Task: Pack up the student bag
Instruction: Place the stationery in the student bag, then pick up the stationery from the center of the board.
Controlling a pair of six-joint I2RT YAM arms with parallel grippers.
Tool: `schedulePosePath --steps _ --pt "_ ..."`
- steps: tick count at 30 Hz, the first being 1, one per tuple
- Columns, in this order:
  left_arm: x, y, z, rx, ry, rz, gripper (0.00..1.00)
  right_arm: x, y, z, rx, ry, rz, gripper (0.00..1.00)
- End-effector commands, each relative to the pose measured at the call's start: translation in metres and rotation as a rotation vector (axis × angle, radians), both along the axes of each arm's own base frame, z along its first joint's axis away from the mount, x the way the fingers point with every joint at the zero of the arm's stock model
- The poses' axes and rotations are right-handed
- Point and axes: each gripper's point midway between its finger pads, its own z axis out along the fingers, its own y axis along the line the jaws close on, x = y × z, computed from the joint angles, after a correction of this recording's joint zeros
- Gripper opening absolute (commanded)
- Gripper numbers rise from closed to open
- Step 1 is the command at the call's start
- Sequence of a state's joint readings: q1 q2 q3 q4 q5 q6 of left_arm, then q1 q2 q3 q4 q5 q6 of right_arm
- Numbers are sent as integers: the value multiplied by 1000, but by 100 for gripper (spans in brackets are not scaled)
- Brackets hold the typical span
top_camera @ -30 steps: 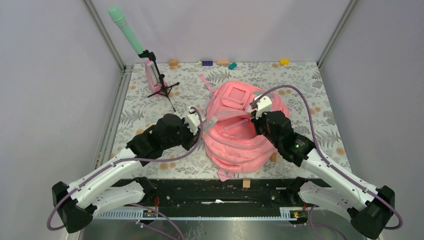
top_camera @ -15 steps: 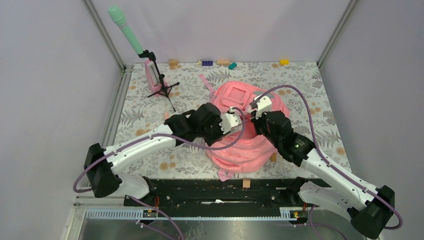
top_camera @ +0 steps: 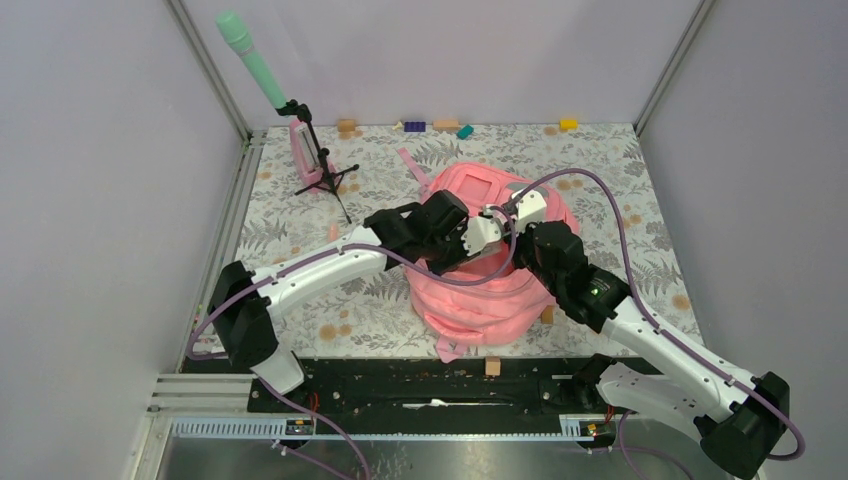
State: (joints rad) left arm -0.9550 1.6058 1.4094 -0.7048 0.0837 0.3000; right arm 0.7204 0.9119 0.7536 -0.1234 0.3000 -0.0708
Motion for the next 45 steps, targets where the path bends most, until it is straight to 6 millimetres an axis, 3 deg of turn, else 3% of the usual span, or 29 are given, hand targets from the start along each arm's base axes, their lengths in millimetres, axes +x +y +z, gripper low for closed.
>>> schedulePosePath --steps 1,3,8,12,20,30,35,41,45 --pt "27 -20 25 -95 -89 29 0 9 4 48 113 -136 -20 0" --pt "33 -19 25 -103 -100 43 0 9 4 48 113 -137 -21 0" --pt "39 -14 26 -115 -128 74 19 9 3 48 113 -136 -21 0" --pt "40 -9 27 -123 -143 92 44 9 5 46 111 -128 -17 0" --pt "38 -4 28 -134 -150 103 56 10 5 45 108 -127 -19 0" --pt "17 2 49 -264 -105 102 78 11 3 44 100 -129 -28 0" --pt "21 24 56 -336 -65 175 98 11 3 44 99 -130 -30 0" --pt "33 65 68 -453 -61 301 99 12 2 43 92 -129 -36 0" --pt "50 106 62 -478 -44 463 99 13 3 40 80 -122 -37 0"
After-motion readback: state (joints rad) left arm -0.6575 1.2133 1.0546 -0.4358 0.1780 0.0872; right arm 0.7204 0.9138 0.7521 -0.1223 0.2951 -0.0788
